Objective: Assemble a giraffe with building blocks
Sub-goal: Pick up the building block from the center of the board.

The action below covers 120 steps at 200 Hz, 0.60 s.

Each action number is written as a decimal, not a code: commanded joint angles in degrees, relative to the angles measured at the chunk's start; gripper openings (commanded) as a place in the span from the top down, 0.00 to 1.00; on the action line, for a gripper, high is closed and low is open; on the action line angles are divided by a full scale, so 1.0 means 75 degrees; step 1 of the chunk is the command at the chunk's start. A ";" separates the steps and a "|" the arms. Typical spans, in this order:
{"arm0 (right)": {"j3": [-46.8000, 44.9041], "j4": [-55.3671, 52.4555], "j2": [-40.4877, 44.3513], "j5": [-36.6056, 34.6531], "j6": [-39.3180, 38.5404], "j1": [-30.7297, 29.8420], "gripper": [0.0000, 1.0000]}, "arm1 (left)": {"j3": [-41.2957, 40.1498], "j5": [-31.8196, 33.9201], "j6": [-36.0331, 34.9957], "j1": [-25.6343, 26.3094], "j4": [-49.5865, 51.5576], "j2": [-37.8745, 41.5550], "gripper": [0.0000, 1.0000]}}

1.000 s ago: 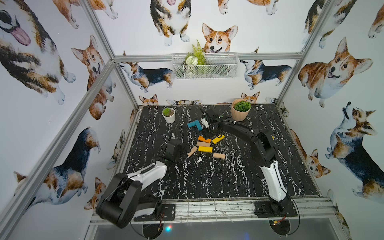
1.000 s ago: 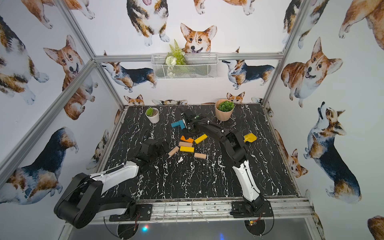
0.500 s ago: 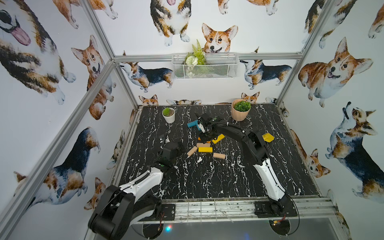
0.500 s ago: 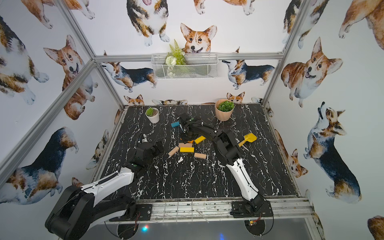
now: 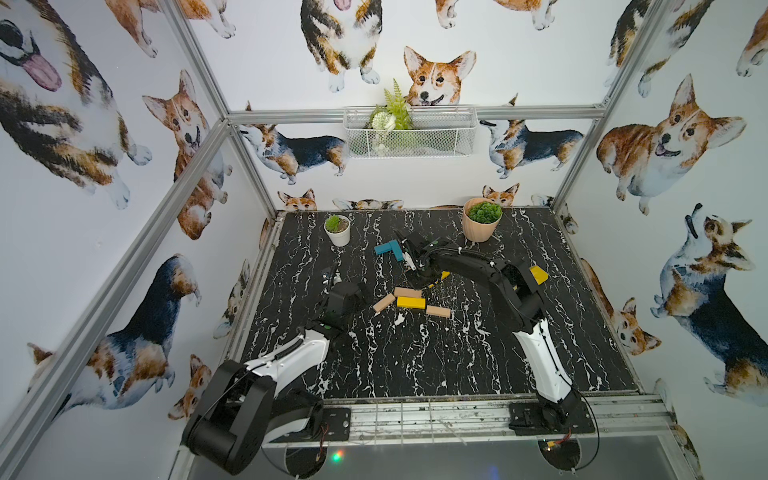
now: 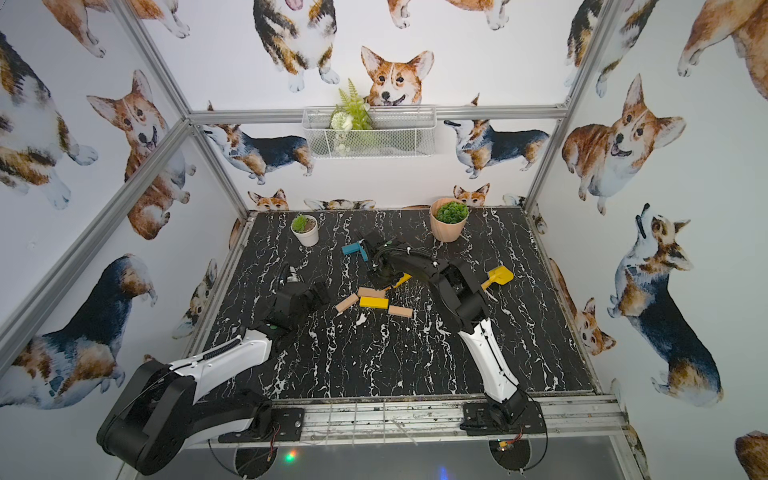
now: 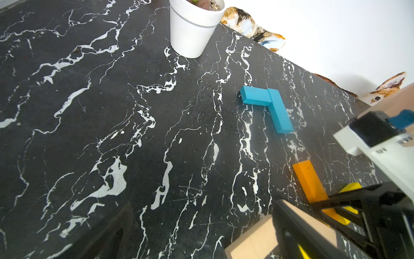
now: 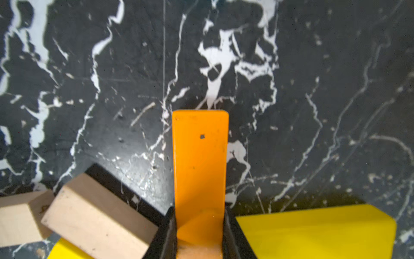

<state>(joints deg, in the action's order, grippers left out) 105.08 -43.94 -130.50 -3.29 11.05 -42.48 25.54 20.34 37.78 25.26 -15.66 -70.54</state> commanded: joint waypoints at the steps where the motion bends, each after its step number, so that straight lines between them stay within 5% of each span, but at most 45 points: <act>1: -0.0229 0.0036 0.0431 -0.0293 0.0718 0.0004 0.79 | 0.0109 -0.0040 0.0048 -0.0003 -0.0136 -0.0086 0.00; 52: 0.0385 -0.0346 0.0475 -0.0121 0.1141 0.0004 0.79 | 0.0271 -0.0178 0.0119 -0.0002 -0.0051 -0.0323 0.00; 120: 0.2316 -0.1234 -0.0924 -0.0074 0.1231 0.0004 0.80 | 0.0428 -0.0357 0.0131 -0.0011 -0.0012 -0.0599 0.00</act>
<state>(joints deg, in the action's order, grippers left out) 117.19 -48.73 -133.93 -4.45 18.48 -42.39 27.79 18.11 38.22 25.26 -15.29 -74.41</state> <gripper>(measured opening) 0.309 0.999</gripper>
